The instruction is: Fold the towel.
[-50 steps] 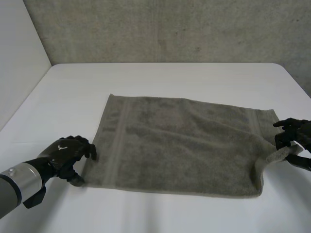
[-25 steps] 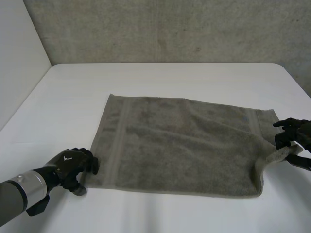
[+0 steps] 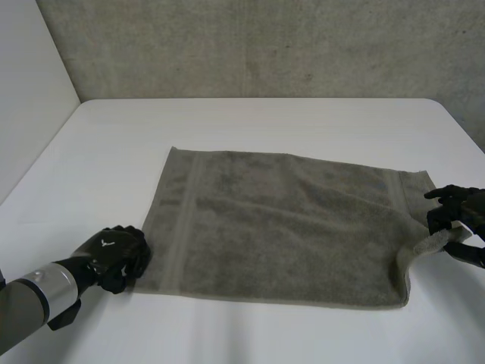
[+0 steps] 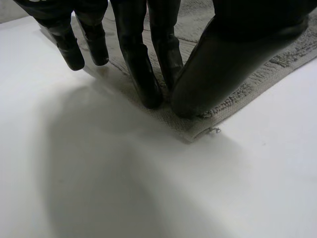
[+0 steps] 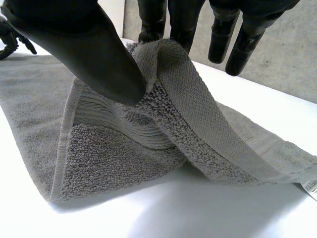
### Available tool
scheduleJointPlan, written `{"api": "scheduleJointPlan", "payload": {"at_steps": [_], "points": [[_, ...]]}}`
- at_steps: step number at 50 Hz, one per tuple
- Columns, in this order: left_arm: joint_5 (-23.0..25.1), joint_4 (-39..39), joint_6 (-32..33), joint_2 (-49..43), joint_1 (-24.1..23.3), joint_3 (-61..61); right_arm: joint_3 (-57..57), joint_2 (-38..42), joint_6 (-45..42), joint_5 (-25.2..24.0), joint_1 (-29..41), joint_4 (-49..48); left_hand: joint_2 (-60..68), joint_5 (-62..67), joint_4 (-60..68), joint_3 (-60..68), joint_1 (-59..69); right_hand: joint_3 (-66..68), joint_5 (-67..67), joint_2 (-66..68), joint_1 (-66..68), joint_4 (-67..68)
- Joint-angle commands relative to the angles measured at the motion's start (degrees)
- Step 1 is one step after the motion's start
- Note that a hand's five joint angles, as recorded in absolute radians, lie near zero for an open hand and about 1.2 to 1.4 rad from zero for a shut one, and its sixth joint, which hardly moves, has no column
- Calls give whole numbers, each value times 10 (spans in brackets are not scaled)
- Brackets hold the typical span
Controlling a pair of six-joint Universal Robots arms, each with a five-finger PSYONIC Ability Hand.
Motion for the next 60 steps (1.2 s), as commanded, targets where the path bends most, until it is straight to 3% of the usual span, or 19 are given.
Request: {"api": "scheduleJointPlan", "payload": {"at_steps": [1,9,14,16,19,56,60], "points": [[-1,0,0,-6,-13,8,0,0,0,1,0,0,21,15,-29,-25,25,-4,38,61,60,-34],[-1,-6,0,-3,-20,6,0,0,0,1,-3,0,32,26,-29,-25,37,-4,38,61,60,-34],[0,-9,0,18,-18,2,0,1,0,0,-3,0,-82,-88,-29,-25,-78,-4,38,61,60,-34],[1,-12,-1,35,-13,-2,1,0,0,1,-3,0,-201,-207,-29,-25,-197,-4,38,61,60,-34],[1,-17,-1,43,-12,-5,1,0,0,1,-2,0,-232,-238,-29,-25,-227,-4,38,61,60,-34],[0,2,1,19,-9,-9,1,0,0,0,-2,0,-164,-170,-29,-25,-160,-4,38,61,60,-34],[-1,4,1,6,-13,-8,1,0,0,0,-2,0,-97,-103,-29,-25,-93,-4,38,61,60,-34]]}}
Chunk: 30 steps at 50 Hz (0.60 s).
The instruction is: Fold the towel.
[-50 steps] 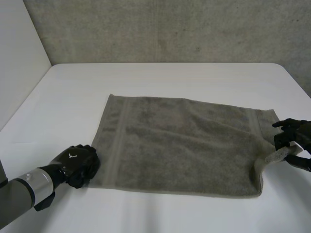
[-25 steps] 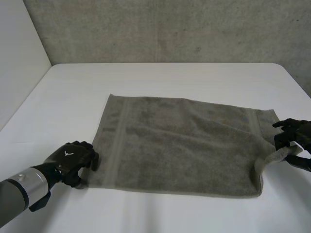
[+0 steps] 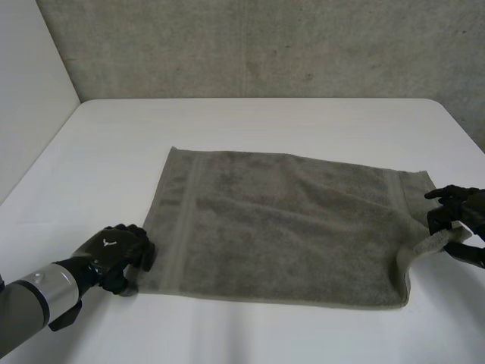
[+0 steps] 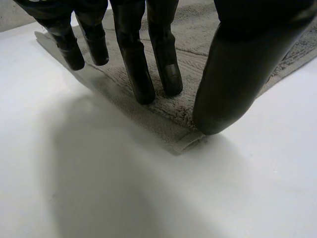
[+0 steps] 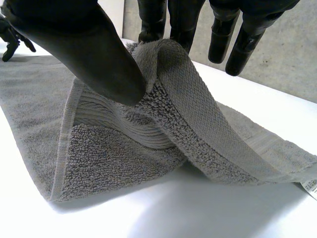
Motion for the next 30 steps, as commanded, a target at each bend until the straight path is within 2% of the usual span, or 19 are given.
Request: {"api": "scheduleJointPlan", "payload": {"at_steps": [1,3,5,9,21,30], "points": [[-2,8,0,-20,-4,4,0,0,0,0,0,0,81,83,-29,-25,82,-4,38,61,60,-34],[-3,9,0,-22,-4,5,0,0,0,0,0,0,105,107,-29,-25,105,-4,38,61,60,-34],[-3,10,0,-26,-7,5,0,0,0,0,0,0,191,192,-29,-25,191,-4,38,61,60,-34],[-3,10,0,-31,-9,5,0,0,0,0,0,0,281,282,-29,-25,281,-4,38,61,60,-34],[-7,2,0,-17,-17,15,0,0,0,0,0,3,282,283,-29,-25,282,-4,38,61,60,-34],[-6,-8,-1,36,-14,13,-1,0,0,0,-1,4,270,271,-29,-25,270,-4,38,61,60,-34]]}}
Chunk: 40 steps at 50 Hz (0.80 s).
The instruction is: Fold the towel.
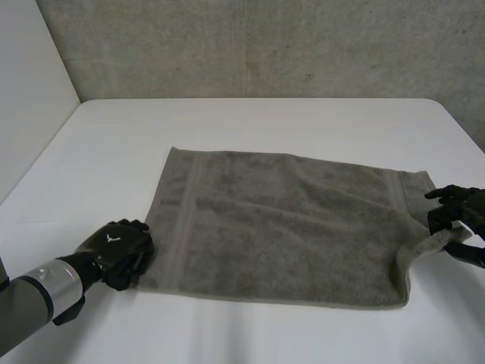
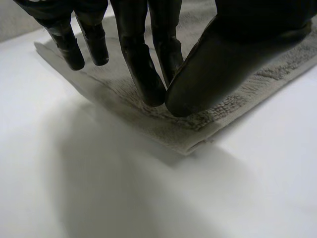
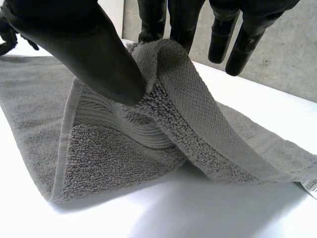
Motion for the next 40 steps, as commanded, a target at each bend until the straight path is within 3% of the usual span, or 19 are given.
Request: {"api": "scheduleJointPlan", "payload": {"at_steps": [1,13,15,32,40], "points": [[1,-9,0,34,6,-4,-1,0,0,0,0,1,-21,-27,-29,-25,-13,-4,38,61,60,-34],[5,-9,1,33,24,-19,-1,0,0,0,0,0,-250,-256,-29,-25,-242,-4,38,61,60,-34],[6,-9,1,31,27,-20,-1,0,0,0,0,0,-334,-340,-29,-25,-326,-4,38,61,60,-34],[4,-3,1,-5,20,-15,0,0,0,0,1,0,-336,-342,-29,-25,-328,-4,38,61,60,-34],[2,-3,26,-26,17,-13,0,0,0,0,1,0,-258,-264,-29,-25,-251,-4,38,61,60,-34]]}}
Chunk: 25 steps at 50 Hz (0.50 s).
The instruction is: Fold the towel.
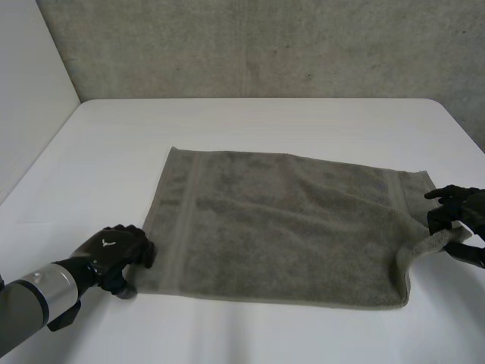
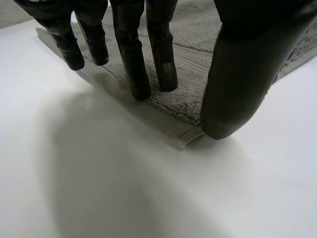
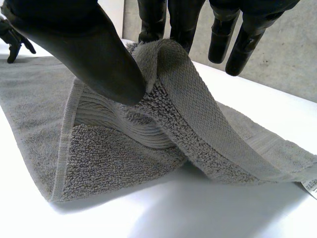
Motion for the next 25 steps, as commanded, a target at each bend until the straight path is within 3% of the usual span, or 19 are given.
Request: {"api": "scheduleJointPlan", "payload": {"at_steps": [1,4,6,25], "points": [[-4,0,30,-15,-2,1,0,0,0,0,1,0,121,119,-29,-25,117,-4,38,61,60,-34],[-4,0,39,-16,-1,1,0,0,0,0,1,0,316,314,-29,-25,312,-4,38,61,60,-34],[-4,0,39,-17,-1,1,0,0,0,0,1,0,363,361,-29,-25,360,-4,38,61,60,-34],[-4,0,37,-22,-2,1,0,0,0,0,1,1,364,362,-29,-25,360,-4,38,61,60,-34]]}}
